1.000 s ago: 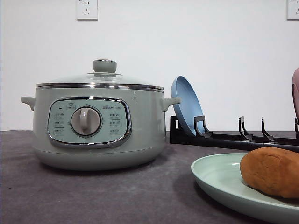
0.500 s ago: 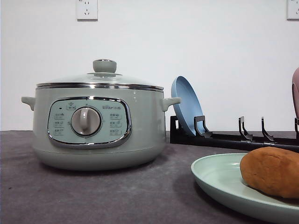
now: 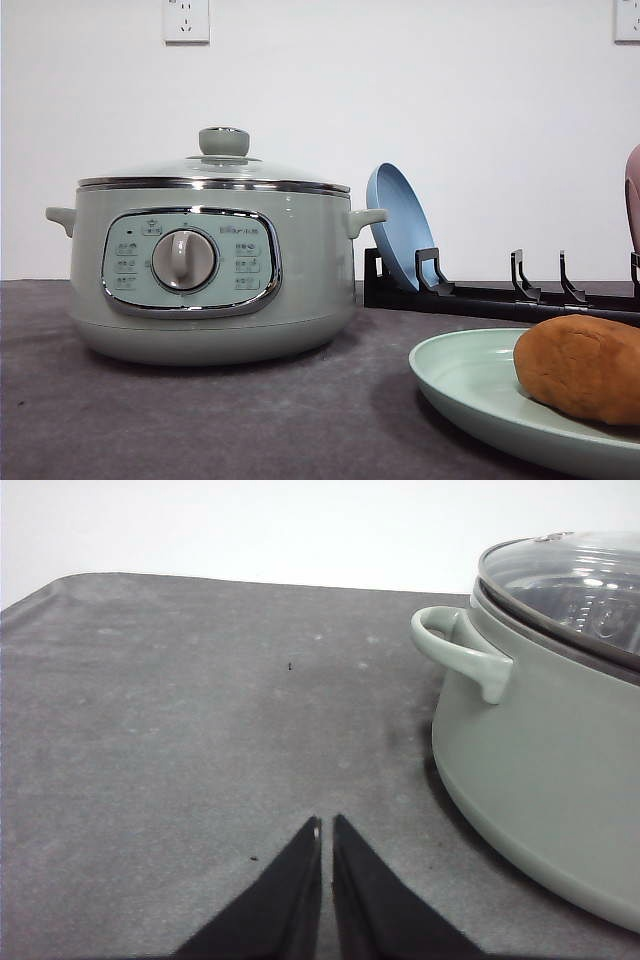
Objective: Transfer potato from steamer to green plate
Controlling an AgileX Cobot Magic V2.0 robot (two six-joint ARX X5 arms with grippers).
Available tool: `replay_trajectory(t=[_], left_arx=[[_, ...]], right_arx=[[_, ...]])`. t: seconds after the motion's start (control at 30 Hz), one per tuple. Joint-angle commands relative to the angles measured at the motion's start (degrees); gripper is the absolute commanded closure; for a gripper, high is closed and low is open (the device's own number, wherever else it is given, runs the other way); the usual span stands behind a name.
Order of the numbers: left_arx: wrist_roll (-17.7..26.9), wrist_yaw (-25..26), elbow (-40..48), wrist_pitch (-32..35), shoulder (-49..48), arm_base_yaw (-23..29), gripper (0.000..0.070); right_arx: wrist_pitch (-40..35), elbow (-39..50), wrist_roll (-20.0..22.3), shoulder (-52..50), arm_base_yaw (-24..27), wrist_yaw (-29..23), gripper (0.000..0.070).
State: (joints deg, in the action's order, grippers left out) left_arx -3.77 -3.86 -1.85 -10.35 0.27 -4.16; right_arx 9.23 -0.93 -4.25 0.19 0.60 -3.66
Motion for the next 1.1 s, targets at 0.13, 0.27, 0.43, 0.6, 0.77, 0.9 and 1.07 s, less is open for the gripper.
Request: replay_trajectory(t=[0.13,0.27,0.43,0.6,0.77,0.9,1.07], left_arx=[[0.0,-0.3,1.2,-0.3,-0.1,0.0,0.0684],[0.0,-0.3,1.2,-0.3,-0.1,0.0,0.0684],[0.0,-0.3,1.2,-0.3,-0.1,0.0,0.0684],[0.0,-0.3,1.2,-0.3,-0.1,0.0,0.0684],[0.0,-0.3,1.2,-0.3,-0.1,0.0,0.0684],[0.0,-0.3,1.2,-0.3,-0.1,0.0,0.0684],[0.0,-0.3,1.2,-0.3,-0.1,0.0,0.0684]], right_arx=[[-0.2,0.3,0.6,0.0,0.0,0.0,0.0691],[-0.2,0.3,0.7,0.0,0.0,0.0,0.0691],[-0.2,0.3,0.7,0.0,0.0,0.0,0.0691],[-0.2,0.3,0.7,0.0,0.0,0.0,0.0691],[-0.2,0.3,0.7,0.0,0.0,0.0,0.0691],[-0.2,0.3,0.7,0.0,0.0,0.0,0.0691],[-0.2,0.3,0.7,0.0,0.0,0.0,0.0691]])
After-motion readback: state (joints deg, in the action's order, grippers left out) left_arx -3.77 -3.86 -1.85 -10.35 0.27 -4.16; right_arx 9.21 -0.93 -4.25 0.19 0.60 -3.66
